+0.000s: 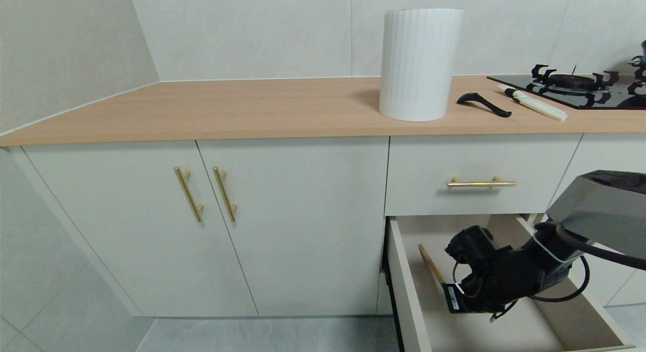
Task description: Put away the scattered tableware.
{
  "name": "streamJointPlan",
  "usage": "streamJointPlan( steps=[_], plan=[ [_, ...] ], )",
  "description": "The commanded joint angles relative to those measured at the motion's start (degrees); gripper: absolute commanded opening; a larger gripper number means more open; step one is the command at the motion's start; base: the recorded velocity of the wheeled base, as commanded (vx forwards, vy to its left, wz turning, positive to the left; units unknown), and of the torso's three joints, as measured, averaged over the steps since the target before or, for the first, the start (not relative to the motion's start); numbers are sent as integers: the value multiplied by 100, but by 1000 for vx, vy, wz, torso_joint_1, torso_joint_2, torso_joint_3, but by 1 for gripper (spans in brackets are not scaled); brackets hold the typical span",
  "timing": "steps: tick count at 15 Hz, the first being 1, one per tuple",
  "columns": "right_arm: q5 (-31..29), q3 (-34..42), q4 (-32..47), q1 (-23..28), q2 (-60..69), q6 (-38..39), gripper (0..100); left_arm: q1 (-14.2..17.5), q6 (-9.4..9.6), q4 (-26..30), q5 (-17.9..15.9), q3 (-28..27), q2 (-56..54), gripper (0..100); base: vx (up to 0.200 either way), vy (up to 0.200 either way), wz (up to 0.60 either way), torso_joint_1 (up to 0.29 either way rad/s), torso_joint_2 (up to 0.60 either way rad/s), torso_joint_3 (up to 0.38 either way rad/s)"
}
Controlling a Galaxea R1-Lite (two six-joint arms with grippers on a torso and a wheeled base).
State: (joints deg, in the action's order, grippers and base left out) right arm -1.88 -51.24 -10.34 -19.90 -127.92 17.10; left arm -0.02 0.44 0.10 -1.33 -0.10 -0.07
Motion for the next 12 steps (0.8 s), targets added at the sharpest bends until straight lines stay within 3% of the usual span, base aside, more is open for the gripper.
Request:
streamJointPlan(
  steps=[1,6,7,12],
  plan=[
    [3,0,-3,-6,-5,-5,0,-6,0,-1,1,1,7,100,0,0,0,0,0,0],
    [3,0,-3,-6,-5,-5,0,-6,0,-1,1,1,7,100,0,0,0,0,0,0],
    [3,-9,-3,-6,-5,4,100,2,0,-1,1,1,7,100,0,0,0,0,0,0],
    [3,-18,-3,-6,-5,4,100,2,0,-1,1,1,7,100,0,0,0,0,0,0]
  ],
)
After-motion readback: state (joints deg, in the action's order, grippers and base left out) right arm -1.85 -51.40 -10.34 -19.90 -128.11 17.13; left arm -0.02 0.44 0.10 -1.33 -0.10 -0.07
